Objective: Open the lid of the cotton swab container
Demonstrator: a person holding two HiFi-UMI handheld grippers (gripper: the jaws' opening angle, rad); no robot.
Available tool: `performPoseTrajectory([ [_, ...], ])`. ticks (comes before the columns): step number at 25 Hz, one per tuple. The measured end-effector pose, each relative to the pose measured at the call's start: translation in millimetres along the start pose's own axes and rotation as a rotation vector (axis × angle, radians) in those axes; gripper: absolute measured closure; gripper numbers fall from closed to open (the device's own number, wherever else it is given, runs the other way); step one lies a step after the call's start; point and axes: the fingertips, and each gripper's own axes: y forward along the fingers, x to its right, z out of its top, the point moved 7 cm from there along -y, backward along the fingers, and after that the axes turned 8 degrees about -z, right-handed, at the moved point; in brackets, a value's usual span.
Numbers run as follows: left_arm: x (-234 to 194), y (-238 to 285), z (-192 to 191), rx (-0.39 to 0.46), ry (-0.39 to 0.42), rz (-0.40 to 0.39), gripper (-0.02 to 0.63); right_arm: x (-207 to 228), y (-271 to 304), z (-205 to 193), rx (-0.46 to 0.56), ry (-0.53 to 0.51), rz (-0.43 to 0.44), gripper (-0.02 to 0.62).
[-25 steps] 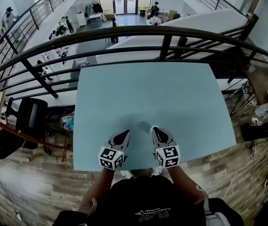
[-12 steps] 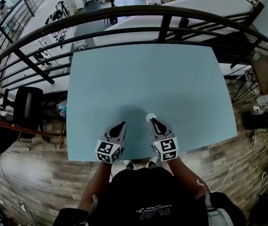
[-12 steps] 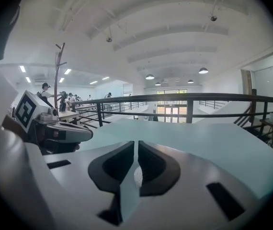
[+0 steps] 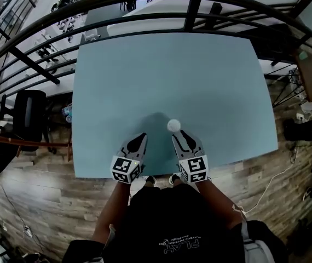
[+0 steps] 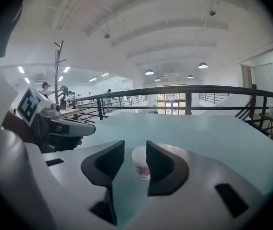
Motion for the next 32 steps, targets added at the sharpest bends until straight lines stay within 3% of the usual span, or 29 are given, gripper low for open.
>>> performPoseTrajectory([
  [11, 0, 3, -18, 0.022, -0.023, 0.026, 0.594, 7, 26, -37, -0.097, -0.01, -0.036, 0.362],
  [17, -4, 3, -22, 0.013, -0.025, 0.029, 0.594, 13, 47, -53, -0.139, -0.036, -0.012, 0.329],
  [26, -9, -4, -26, -0.001, -0.035, 0.05, 0.594, 10, 66, -55, -0.166, -0.078, 0.036, 0.318],
  [32, -11, -5, -17, 0.001, -0.008, 0.086, 0.594, 14, 72, -58, -0.171, -0.075, 0.017, 0.318],
])
